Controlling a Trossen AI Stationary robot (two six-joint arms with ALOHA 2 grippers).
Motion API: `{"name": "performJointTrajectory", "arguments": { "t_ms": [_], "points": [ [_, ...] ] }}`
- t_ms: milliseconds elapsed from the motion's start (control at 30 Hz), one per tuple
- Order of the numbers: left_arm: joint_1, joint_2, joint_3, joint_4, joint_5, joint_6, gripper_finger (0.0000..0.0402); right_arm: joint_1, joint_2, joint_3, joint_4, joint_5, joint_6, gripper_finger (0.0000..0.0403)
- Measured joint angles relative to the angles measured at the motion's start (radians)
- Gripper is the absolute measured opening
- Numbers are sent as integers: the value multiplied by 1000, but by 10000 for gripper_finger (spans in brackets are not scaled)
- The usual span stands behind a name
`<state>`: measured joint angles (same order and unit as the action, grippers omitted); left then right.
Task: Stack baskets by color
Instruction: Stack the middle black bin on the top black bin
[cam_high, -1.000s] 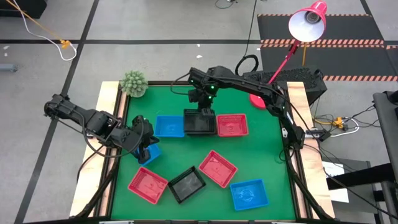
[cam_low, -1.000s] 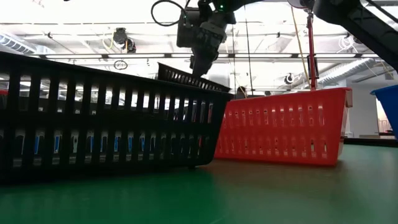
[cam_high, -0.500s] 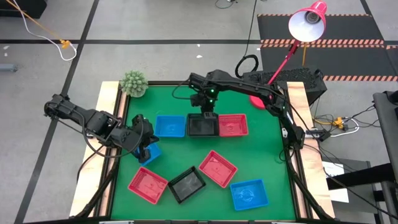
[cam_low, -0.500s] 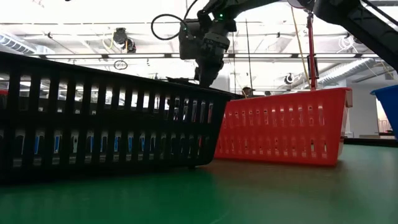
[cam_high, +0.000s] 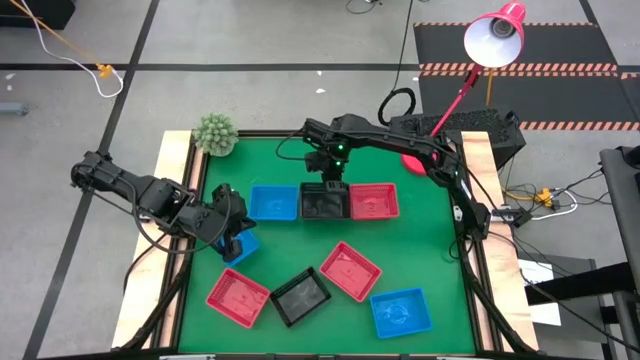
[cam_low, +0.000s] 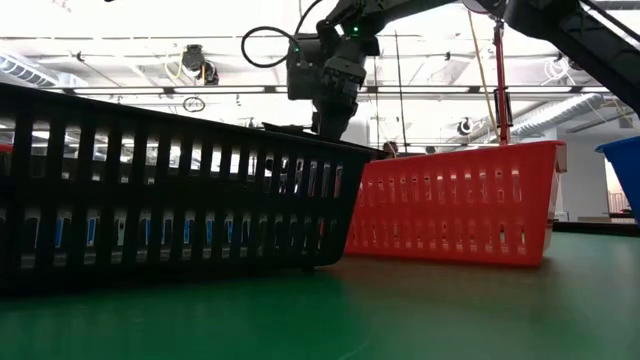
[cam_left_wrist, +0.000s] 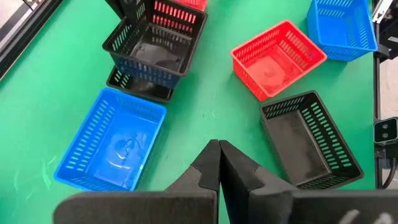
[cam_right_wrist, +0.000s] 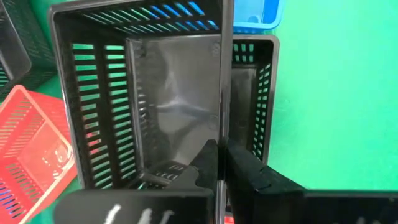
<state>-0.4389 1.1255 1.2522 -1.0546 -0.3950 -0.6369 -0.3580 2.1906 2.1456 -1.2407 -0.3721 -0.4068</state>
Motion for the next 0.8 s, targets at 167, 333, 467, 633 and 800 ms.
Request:
{"name": "performJointTrajectory", "arguments": {
  "t_ms": [167, 333, 467, 633, 800],
  "points": [
    [0, 0, 0, 0, 0, 0, 5, 0, 0, 0, 25, 0, -7, 9],
    [0, 0, 0, 0, 0, 0, 5, -1, 0, 0, 48, 0, -5, 9],
    [0, 0, 0, 0, 0, 0, 5, -3, 0, 0, 41, 1, -15, 9],
    [0, 0, 0, 0, 0, 0, 5, -10, 0, 0, 38, 1, -25, 9],
    [12, 0, 0, 1, 0, 0, 5, -21, 0, 0, 32, 2, -27, 9]
  ]
}}
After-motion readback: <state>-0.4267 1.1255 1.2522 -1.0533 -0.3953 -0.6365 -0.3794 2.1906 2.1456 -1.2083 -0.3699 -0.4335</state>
